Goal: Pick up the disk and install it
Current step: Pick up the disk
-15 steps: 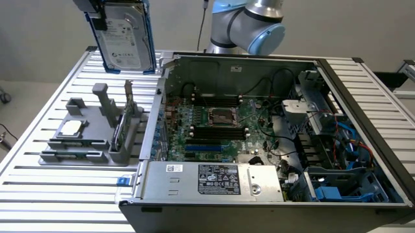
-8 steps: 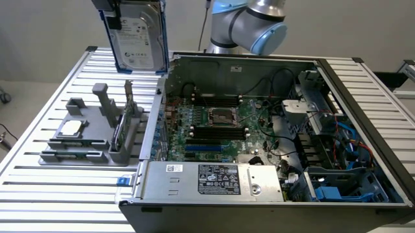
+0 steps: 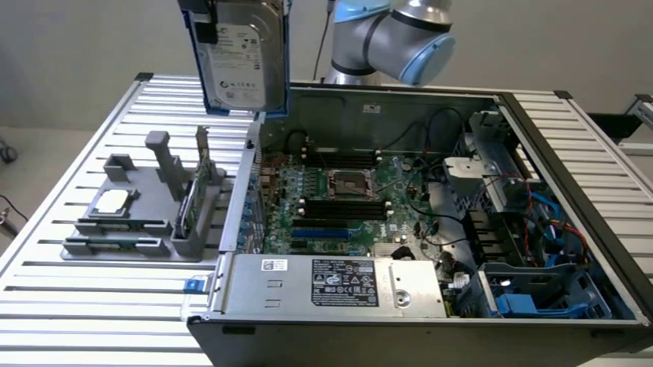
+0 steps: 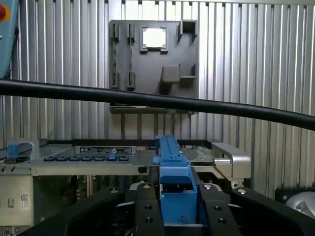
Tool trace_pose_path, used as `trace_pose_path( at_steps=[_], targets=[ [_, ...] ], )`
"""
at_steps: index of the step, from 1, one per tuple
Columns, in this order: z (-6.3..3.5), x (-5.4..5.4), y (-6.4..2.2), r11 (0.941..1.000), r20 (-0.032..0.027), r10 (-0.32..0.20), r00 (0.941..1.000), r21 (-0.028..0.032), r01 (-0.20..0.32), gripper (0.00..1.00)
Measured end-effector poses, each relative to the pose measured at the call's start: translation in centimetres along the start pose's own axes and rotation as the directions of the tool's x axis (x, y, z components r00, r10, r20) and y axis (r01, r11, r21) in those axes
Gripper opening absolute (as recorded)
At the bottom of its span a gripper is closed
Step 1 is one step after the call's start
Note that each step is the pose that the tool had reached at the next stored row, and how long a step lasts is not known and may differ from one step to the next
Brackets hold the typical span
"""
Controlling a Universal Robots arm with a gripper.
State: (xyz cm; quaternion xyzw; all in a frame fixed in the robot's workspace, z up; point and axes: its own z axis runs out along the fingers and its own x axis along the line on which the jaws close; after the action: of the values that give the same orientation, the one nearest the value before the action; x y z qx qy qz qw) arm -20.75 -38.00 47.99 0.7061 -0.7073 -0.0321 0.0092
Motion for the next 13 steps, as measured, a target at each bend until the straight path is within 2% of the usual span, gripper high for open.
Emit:
trace_pose_path(
  at_steps=[13],
  targets=[
    [-1.51,1.8,-5.4,0.9997,-0.0001,0.001,1.0,-0.025,-0.001,0.33]
  ],
)
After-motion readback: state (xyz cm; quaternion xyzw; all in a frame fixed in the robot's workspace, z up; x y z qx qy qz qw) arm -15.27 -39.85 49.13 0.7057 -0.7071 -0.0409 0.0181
